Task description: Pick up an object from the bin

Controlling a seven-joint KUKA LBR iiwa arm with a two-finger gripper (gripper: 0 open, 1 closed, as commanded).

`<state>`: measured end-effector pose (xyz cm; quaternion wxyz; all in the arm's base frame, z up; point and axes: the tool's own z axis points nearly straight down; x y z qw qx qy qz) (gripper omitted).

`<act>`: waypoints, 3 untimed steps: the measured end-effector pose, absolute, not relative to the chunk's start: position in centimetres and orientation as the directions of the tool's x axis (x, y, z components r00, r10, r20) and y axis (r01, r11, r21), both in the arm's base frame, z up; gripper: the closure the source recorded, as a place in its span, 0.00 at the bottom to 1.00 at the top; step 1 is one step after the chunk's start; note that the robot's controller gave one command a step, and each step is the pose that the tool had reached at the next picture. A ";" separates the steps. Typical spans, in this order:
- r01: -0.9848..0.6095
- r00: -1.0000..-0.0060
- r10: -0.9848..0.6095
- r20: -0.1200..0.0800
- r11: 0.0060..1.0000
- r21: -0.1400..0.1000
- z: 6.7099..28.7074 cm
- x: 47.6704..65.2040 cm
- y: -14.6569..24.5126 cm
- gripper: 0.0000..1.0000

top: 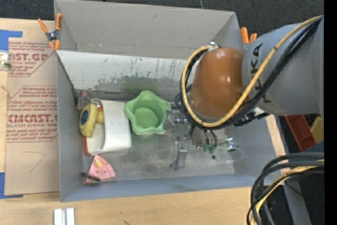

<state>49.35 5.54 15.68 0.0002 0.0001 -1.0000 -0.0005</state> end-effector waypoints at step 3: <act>-0.086 -0.996 -0.086 -0.006 0.996 0.000 12.1 57.7 5.8 0.00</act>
Offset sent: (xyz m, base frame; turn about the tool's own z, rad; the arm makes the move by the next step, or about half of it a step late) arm 0.0758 0.0103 -0.0187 -0.0309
